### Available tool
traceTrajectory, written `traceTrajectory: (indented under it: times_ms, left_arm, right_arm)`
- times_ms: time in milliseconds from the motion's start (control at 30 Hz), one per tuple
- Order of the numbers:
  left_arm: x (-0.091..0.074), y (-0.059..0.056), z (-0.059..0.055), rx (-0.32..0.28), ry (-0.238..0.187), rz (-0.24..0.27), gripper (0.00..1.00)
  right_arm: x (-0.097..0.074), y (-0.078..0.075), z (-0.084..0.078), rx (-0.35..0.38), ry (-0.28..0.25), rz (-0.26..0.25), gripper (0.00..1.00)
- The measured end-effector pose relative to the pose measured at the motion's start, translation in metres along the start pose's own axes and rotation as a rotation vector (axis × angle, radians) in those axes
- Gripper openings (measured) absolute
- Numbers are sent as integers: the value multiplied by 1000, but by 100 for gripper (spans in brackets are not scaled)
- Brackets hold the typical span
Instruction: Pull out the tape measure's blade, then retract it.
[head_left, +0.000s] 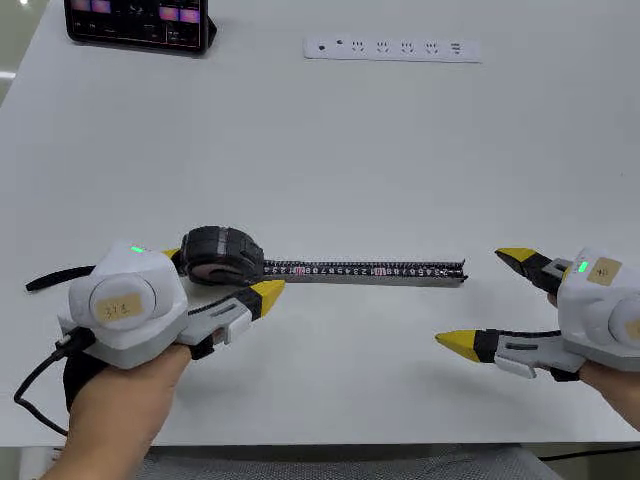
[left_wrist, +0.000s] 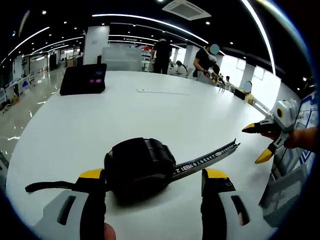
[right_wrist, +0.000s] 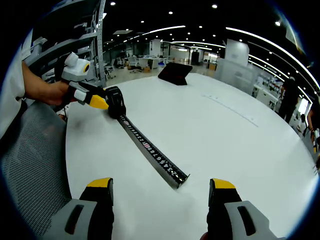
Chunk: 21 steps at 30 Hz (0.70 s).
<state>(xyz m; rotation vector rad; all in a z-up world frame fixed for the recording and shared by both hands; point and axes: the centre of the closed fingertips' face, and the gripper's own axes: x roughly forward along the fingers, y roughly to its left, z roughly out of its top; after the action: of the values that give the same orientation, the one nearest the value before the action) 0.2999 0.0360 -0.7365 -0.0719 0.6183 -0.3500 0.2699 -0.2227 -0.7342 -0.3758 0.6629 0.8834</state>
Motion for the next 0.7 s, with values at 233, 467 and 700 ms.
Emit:
traceTrajectory:
  times_ms: [233,467,700]
  left_arm:
    - [6,3,2,-45,-7,23,74]
    - [9,7,3,-83,-1,58,69]
    - [11,12,4,-115,-1,103,65]
  right_arm:
    - [1,-10,1,-17,11,-1,76]
    - [2,-13,-1,-24,17,1,75]
    - [4,-14,-2,-30,22,6,74]
